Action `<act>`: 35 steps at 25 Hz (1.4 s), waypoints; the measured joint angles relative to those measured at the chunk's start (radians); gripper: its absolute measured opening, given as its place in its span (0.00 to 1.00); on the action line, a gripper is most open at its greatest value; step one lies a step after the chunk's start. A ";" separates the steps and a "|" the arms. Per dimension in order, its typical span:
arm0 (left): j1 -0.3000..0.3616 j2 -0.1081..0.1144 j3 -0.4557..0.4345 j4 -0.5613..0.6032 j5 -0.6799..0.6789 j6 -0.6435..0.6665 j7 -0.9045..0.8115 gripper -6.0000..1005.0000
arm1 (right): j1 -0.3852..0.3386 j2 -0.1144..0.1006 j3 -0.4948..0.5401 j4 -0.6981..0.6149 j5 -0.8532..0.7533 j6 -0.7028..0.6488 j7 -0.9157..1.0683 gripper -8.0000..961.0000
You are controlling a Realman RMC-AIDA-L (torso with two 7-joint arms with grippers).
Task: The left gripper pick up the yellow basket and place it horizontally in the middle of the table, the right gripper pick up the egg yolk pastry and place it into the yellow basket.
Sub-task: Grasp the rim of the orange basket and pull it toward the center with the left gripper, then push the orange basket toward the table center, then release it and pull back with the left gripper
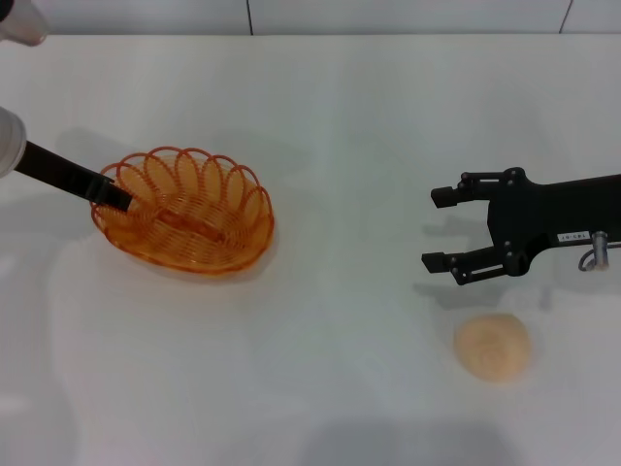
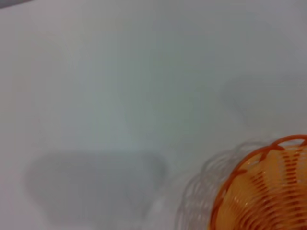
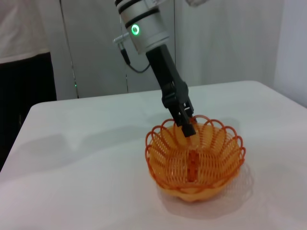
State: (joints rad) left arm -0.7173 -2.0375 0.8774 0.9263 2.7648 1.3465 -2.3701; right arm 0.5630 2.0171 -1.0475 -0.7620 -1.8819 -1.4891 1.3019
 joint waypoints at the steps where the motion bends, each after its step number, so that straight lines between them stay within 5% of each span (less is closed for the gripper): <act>1: 0.001 0.000 0.000 0.000 0.000 0.000 0.000 0.50 | 0.000 0.000 0.000 0.000 0.002 -0.001 0.000 0.88; 5: 0.003 -0.002 0.000 -0.001 -0.001 -0.001 -0.002 0.31 | 0.000 0.000 -0.001 0.000 0.002 -0.003 0.000 0.88; 11: 0.000 -0.003 -0.002 -0.001 -0.004 0.000 -0.003 0.17 | -0.002 0.000 -0.002 0.000 0.003 -0.010 0.000 0.88; 26: 0.053 -0.044 0.013 0.142 -0.188 0.118 -0.171 0.11 | -0.004 -0.002 0.000 -0.002 0.003 -0.013 -0.021 0.88; 35: 0.147 -0.047 0.165 0.215 -0.307 0.109 -0.457 0.09 | -0.012 -0.004 0.008 -0.005 0.003 -0.012 -0.056 0.88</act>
State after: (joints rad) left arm -0.5701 -2.0844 1.0424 1.1413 2.4575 1.4558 -2.8269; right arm 0.5507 2.0128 -1.0396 -0.7670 -1.8792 -1.5009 1.2458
